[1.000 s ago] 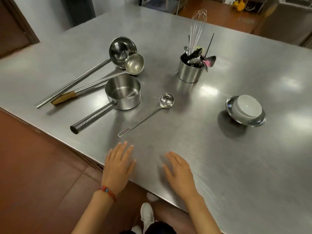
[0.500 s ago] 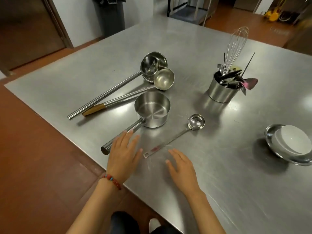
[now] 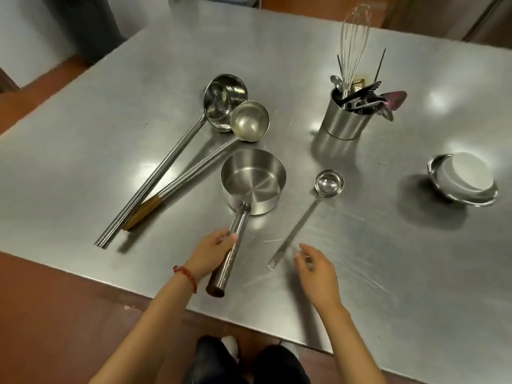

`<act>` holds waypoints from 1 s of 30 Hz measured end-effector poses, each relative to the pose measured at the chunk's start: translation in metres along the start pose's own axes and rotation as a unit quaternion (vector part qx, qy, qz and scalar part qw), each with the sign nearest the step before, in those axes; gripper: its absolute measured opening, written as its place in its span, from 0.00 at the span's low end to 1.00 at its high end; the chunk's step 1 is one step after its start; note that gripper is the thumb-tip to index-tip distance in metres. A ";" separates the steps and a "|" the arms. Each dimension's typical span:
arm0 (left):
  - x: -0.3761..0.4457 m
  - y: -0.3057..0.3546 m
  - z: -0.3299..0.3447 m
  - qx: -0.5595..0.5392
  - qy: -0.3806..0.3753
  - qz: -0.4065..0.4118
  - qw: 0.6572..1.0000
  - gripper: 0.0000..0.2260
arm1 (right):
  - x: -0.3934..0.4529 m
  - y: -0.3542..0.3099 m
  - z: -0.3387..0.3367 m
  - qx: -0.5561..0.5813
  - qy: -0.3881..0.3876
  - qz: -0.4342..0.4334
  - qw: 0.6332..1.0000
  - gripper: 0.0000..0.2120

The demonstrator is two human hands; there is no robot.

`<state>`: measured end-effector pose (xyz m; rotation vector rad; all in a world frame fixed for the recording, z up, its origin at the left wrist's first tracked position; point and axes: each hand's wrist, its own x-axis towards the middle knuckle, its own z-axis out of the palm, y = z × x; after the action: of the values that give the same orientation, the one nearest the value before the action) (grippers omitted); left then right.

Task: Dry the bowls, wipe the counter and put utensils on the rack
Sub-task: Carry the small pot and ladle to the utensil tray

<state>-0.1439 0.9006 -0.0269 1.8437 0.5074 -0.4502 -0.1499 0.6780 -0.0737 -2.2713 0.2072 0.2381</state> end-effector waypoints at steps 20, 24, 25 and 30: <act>0.026 -0.022 0.007 -0.298 -0.078 -0.110 0.945 0.11 | 0.081 -0.027 0.039 -0.036 0.104 0.216 0.970 0.12; 0.027 -0.023 0.009 -0.296 -0.074 -0.107 0.946 0.11 | 0.083 -0.025 0.033 -0.029 0.078 0.229 0.970 0.08; 0.027 -0.024 0.009 -0.296 -0.074 -0.106 0.946 0.11 | 0.081 -0.024 0.029 -0.021 0.072 0.235 0.969 0.07; 0.028 -0.025 0.012 -0.287 -0.074 -0.099 0.950 0.13 | 0.065 -0.012 0.010 0.016 -0.002 0.228 0.974 0.12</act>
<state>-0.1354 0.9003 -0.0653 1.1951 0.6452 -0.5065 -0.0855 0.6886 -0.0865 -2.1654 0.7272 0.4732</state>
